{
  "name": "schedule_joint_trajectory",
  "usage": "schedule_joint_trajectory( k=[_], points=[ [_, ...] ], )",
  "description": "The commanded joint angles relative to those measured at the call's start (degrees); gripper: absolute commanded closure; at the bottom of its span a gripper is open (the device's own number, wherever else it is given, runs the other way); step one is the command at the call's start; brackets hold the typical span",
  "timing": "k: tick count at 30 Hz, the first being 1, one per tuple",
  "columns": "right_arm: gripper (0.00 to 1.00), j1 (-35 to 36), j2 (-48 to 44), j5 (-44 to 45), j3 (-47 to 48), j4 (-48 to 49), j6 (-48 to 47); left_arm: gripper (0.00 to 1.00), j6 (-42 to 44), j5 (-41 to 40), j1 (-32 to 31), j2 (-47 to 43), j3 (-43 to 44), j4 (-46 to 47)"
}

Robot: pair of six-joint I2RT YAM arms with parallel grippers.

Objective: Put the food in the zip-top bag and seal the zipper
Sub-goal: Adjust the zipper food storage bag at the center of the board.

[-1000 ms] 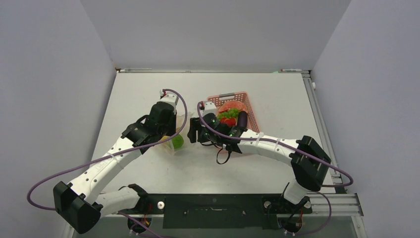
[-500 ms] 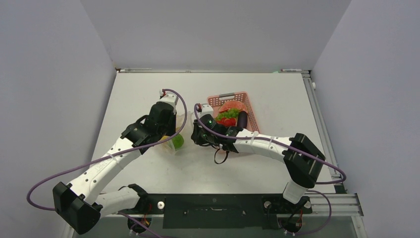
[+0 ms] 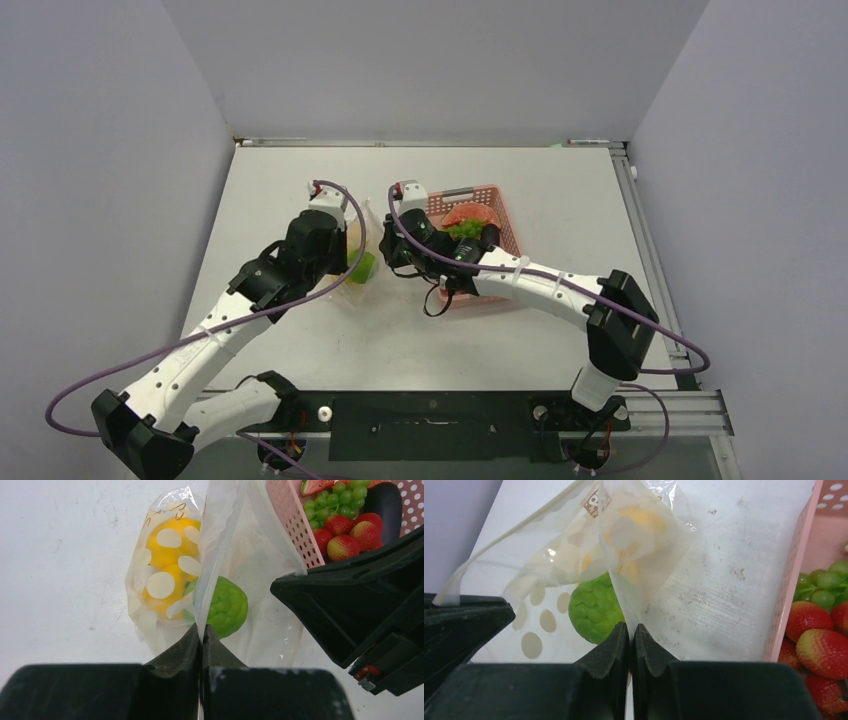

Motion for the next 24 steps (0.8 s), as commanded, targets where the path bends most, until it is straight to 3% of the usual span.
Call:
schedule_joint_trajectory(
  k=[1,16,24],
  points=[
    [0.95,0.1,-4.5,5.0,4.7,-0.9,-3.1,1.0,-0.4,-1.3,-0.2,-3.9,-0.5,4.5],
    [0.95,0.6,-7.9,5.3,13.6,-4.7,-8.2,1.0,-1.1,-8.5,0.0,-14.9,-4.4,9.2],
    [0.95,0.8,-10.2,5.8,8.3,-3.0,-8.0,1.0,-0.6,-9.0,0.0,-16.4,-6.0,10.6]
  ],
)
